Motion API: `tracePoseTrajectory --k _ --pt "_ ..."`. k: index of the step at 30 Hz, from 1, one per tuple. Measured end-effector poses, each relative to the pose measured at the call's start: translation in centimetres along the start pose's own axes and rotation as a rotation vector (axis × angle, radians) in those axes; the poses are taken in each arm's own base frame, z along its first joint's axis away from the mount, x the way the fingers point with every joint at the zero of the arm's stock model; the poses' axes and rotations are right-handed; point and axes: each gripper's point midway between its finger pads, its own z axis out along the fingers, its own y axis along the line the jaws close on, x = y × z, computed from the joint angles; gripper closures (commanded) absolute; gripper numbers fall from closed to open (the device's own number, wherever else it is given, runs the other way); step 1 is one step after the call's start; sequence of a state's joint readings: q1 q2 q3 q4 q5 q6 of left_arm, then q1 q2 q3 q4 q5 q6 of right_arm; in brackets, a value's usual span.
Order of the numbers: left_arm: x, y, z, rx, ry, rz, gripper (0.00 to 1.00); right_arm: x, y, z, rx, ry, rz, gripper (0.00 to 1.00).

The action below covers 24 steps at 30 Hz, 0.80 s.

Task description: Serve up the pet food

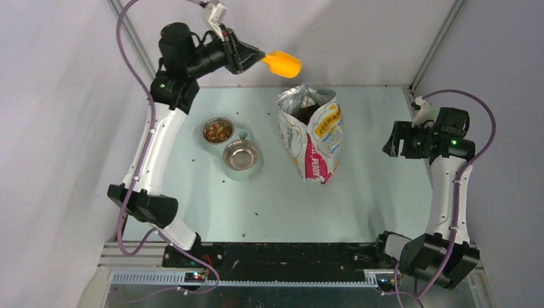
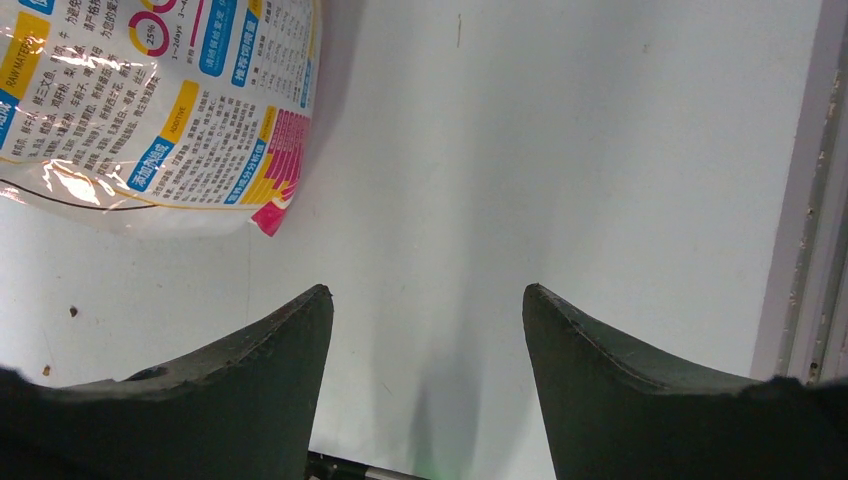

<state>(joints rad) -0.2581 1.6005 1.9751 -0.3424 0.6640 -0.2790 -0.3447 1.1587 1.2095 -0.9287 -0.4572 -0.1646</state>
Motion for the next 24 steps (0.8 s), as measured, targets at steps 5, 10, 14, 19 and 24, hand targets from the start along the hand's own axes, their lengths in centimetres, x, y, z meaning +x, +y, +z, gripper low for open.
tracePoseTrajectory --k 5,10,14,19,24 --pt "1.9 -4.3 3.1 0.111 0.086 -0.022 1.0 0.1 0.1 0.1 -0.009 0.004 0.001 0.28" --pt "7.0 -5.0 6.1 0.09 0.241 -0.049 1.0 0.1 0.3 0.1 -0.02 0.005 0.003 0.28" --pt "12.3 -3.8 6.9 -0.006 0.38 -0.086 1.0 0.2 0.5 0.1 -0.031 0.007 0.005 0.28" --pt "15.8 -2.1 8.0 -0.147 0.456 -0.076 1.0 0.9 0.6 0.5 -0.046 0.027 0.017 0.28" --pt "18.7 -1.3 9.2 -0.265 0.506 -0.037 1.0 1.5 0.7 0.8 -0.054 0.045 0.031 0.28"
